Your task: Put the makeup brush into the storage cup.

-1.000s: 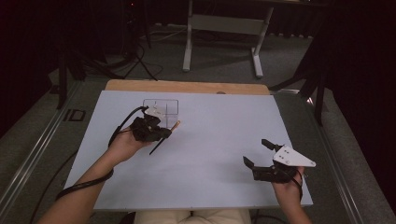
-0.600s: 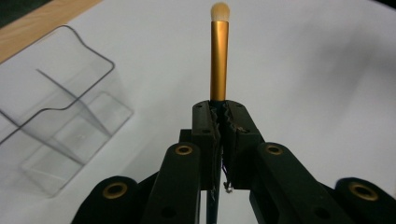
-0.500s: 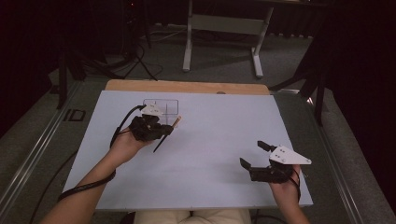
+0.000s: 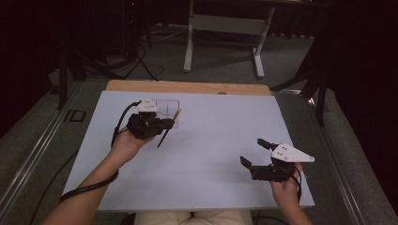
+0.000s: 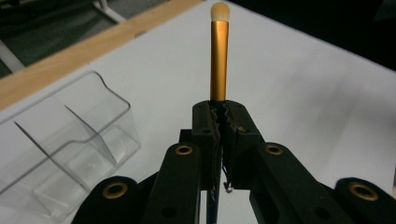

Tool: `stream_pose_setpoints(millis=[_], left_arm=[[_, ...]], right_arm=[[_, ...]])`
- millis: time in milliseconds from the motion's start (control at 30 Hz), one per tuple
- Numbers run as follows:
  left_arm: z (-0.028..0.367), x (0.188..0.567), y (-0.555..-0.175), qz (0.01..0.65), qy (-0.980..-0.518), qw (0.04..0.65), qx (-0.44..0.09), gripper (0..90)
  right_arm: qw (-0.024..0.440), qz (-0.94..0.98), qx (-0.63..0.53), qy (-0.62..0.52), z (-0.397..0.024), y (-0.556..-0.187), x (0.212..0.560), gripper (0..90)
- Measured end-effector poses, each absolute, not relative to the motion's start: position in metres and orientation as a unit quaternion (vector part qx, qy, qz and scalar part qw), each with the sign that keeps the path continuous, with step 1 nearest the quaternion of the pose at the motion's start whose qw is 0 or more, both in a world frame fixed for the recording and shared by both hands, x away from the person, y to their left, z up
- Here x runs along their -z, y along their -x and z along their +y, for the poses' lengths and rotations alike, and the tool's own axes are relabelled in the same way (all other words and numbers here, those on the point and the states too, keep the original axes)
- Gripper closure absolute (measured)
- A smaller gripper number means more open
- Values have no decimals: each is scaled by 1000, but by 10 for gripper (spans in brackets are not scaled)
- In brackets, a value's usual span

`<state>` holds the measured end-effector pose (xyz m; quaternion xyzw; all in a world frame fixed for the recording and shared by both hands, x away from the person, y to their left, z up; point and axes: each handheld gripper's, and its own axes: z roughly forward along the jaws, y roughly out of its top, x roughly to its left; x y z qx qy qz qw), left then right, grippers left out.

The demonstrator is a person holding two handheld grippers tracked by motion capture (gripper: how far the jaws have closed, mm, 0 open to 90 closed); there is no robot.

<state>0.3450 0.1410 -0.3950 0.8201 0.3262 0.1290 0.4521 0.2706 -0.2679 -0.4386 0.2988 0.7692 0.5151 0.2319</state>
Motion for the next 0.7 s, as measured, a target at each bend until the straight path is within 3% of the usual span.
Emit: stream_pose_setpoints(millis=[367,400,700], left_arm=[[132,389,-342,317,-804,484,-134,848],[131,389,-341,316,-803,487,-136,848],[123,388,-344,319,-782,518,-136,848]], right_arm=[[231,766,-517,-303,-252,-273,420,108],[253,759,-515,-308,-245,-274,417,108],[220,766,-529,-291,-218,-280,411,109]])
